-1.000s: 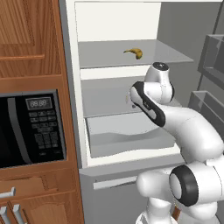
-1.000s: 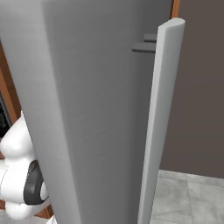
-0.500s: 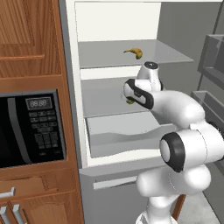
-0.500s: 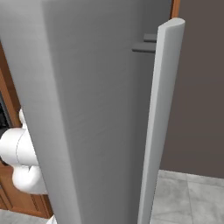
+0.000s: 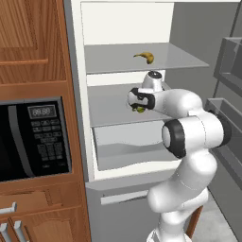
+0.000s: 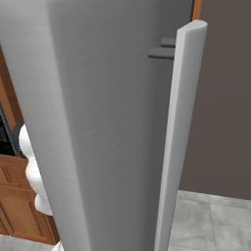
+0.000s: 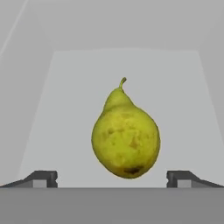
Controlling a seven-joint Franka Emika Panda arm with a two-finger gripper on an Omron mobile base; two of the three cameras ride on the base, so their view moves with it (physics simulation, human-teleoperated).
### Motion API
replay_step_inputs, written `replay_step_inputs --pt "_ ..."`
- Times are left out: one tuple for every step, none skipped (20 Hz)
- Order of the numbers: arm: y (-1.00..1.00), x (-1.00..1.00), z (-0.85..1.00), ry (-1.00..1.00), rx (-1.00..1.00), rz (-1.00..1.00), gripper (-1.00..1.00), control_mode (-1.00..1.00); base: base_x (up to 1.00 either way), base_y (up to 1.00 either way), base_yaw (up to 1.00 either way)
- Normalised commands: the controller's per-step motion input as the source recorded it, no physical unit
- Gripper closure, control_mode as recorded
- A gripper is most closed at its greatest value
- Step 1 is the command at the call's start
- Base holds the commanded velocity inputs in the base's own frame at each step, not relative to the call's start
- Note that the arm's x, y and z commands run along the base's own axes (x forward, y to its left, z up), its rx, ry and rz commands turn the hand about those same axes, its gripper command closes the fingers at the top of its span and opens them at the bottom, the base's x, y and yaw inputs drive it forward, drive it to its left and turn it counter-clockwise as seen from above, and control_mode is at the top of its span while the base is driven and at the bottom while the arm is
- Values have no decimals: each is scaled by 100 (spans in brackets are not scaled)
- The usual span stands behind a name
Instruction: Place the cold items (banana and pear) from the fridge in one tupperware on the dining counter. Place the warm items (hot dog and kebab skewer) in the stove area in another tupperware.
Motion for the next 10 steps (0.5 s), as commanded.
replay_step_inputs --pt "0 64 -31 0 0 0 -100 -100 0 0 0" --pt "0 61 -32 0 0 0 -100 -100 0 0 0" --pt "0 62 -35 0 0 0 -100 -100 0 0 0" --pt "0 64 -32 0 0 0 -100 -100 0 0 0" --pt "0 61 -34 0 0 0 -100 -100 0 0 0" --pt "0 61 -39 0 0 0 -100 -100 0 0 0" --pt "0 59 -38 0 0 0 -100 -100 0 0 0" --pt "0 57 -37 0 0 0 -100 -100 0 0 0" --pt "0 49 -30 0 0 0 -100 -100 0 0 0" --pt "0 36 -30 0 0 0 -100 -100 0 0 0"
